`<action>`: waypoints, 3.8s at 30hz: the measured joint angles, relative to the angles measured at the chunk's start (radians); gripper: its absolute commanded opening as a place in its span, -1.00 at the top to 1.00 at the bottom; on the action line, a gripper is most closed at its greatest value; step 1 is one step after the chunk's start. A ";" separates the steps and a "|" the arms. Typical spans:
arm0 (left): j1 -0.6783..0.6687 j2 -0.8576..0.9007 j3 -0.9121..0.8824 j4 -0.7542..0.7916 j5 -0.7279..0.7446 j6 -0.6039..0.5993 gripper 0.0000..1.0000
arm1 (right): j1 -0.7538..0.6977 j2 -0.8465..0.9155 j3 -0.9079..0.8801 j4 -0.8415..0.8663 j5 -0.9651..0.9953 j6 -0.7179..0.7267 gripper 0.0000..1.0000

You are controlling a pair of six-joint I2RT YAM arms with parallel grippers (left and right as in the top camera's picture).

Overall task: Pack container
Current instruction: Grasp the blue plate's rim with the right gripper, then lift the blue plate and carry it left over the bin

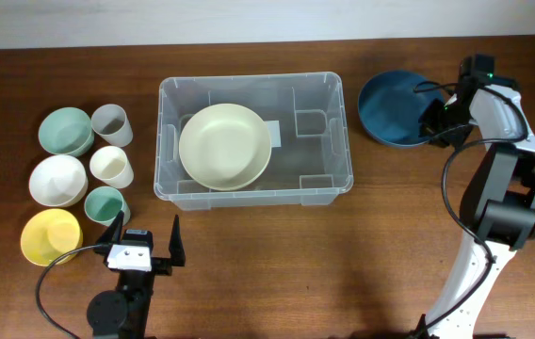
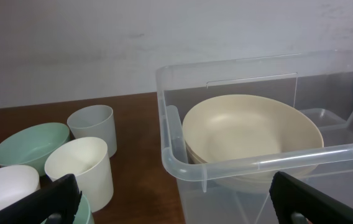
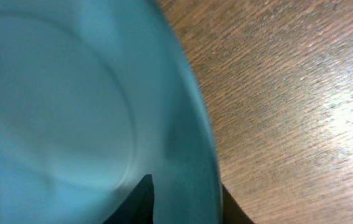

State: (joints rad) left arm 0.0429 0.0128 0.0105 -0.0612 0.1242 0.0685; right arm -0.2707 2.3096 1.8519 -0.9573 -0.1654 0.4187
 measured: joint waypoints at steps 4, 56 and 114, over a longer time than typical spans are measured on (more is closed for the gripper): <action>0.000 0.000 0.000 0.000 0.000 0.000 -0.99 | 0.000 0.018 -0.003 0.007 -0.001 0.000 0.87; 0.000 0.000 0.000 0.000 0.000 0.000 -0.99 | 0.348 -0.465 0.010 -0.133 -0.530 -0.147 0.92; 0.000 0.000 0.000 0.000 0.000 0.000 -0.99 | 0.707 -0.098 0.003 0.143 -0.260 0.060 0.29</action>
State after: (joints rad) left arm 0.0429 0.0128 0.0105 -0.0612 0.1242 0.0685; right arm 0.4366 2.2116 1.8545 -0.8143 -0.4255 0.4782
